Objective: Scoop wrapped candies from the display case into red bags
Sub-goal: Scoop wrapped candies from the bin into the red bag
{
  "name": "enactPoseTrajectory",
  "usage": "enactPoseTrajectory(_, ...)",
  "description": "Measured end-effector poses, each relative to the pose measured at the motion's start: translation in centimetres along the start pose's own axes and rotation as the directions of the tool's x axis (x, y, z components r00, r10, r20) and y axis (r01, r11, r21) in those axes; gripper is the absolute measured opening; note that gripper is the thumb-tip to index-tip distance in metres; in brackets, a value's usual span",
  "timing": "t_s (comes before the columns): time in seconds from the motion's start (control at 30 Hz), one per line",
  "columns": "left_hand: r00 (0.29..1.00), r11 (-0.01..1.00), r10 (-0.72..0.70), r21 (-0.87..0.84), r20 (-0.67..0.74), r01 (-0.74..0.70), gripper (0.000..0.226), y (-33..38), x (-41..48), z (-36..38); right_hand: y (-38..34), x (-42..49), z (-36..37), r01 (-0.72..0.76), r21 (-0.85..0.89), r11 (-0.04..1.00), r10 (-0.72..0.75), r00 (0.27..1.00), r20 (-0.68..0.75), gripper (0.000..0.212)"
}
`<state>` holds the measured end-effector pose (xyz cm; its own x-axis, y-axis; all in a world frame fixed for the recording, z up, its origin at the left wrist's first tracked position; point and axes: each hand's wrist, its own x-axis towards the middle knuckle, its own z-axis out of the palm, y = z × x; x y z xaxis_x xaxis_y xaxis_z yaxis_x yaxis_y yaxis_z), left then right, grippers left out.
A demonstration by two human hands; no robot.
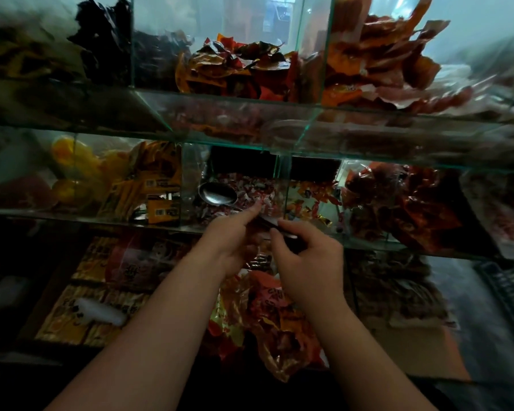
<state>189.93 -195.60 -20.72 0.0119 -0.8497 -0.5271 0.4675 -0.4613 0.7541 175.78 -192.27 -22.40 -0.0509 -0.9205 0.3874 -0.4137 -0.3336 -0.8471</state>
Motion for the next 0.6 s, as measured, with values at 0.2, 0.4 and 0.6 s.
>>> enactPoseTrajectory(0.2,0.977,0.993,-0.04,-0.099,0.212,0.063,0.03,-1.9,-1.1,2.2,-0.7,0.3,-0.4,0.014,0.204,0.979,-0.006,0.999,-0.039,0.017)
enactPoseTrajectory(0.4,0.97,1.0,-0.004,-0.017,0.242,0.009,0.035,-2.8,-2.3,2.0,-0.9,0.0,-1.0,-0.143,0.304,0.942,0.176,0.981,-0.083,0.013)
enactPoseTrajectory(0.6,0.998,0.968,0.058,-0.247,0.007,-0.054,0.013,-2.8,-1.8,1.5,-2.2,-3.2,-4.3,-0.186,0.436,0.88,0.251,0.963,-0.094,0.019)
